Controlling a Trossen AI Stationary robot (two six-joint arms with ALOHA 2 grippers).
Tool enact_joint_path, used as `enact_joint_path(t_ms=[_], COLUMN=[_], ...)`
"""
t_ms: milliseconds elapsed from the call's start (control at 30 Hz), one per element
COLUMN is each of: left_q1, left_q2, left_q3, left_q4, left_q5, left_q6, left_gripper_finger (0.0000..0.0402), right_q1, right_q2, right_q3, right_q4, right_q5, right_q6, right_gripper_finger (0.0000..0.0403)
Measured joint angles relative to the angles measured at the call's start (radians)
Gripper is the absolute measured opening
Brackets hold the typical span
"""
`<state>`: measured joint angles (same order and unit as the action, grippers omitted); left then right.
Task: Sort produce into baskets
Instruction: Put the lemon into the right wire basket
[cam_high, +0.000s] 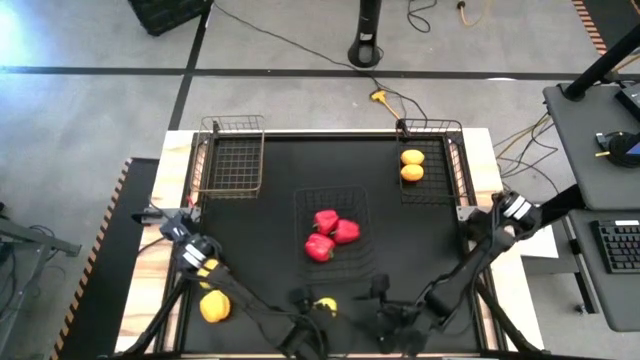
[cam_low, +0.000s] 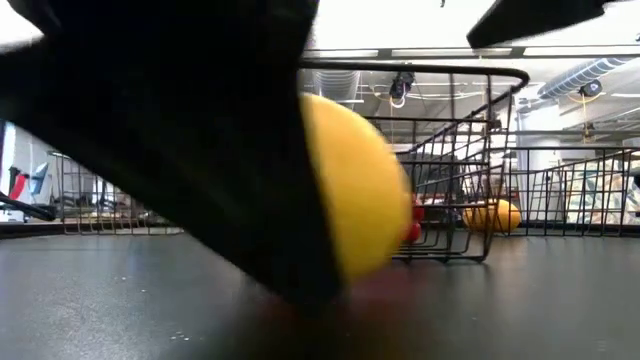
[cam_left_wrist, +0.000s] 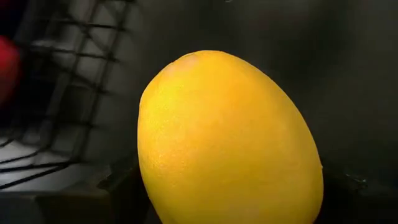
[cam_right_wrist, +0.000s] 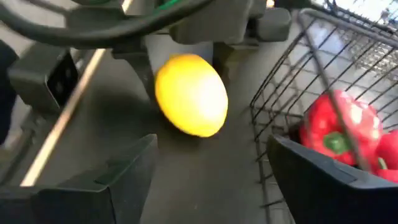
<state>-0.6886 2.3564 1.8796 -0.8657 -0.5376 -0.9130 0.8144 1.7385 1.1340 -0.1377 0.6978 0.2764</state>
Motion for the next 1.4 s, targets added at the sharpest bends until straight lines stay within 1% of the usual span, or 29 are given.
enact_joint_path(t_ms=[133,333,633,733,933,1167,1267,1400], left_q1=[0.013,0.022,0.018,0.015,-0.006,-0.029,-0.038,-0.063], left_q2=[0.036,0.065,0.067,0.067,0.067,0.067,0.067,0.067], left_q3=[0.037,0.078,0.153,0.175,0.256,0.334,0.368,0.422], left_q4=[0.022,0.020,-0.086,-0.111,-0.248,-0.325,-0.440,-0.644], left_q5=[-0.016,-0.040,-0.067,-0.066,-0.072,-0.081,-0.079,-0.099], left_q6=[0.063,0.122,0.138,0.154,0.141,0.121,0.050,-0.072], left_gripper_finger=[0.0294,0.0316,0.0347,0.0350,0.0351,0.0351,0.0351,0.0351], right_q1=[0.015,0.013,-0.031,-0.050,-0.062,-0.083,-0.084,-0.081], right_q2=[0.054,0.119,0.166,0.186,0.206,0.214,0.232,0.242], right_q3=[0.026,0.036,0.036,0.038,0.056,0.058,0.058,0.058], right_q4=[-0.012,0.002,0.131,0.181,0.180,0.186,0.216,0.260], right_q5=[0.000,0.003,0.003,-0.040,-0.045,-0.036,-0.039,-0.044], right_q6=[0.025,0.042,-0.052,-0.078,-0.077,-0.022,0.001,0.020], right_gripper_finger=[0.0310,0.0332,0.0354,0.0354,0.0354,0.0354,0.0354,0.0354])
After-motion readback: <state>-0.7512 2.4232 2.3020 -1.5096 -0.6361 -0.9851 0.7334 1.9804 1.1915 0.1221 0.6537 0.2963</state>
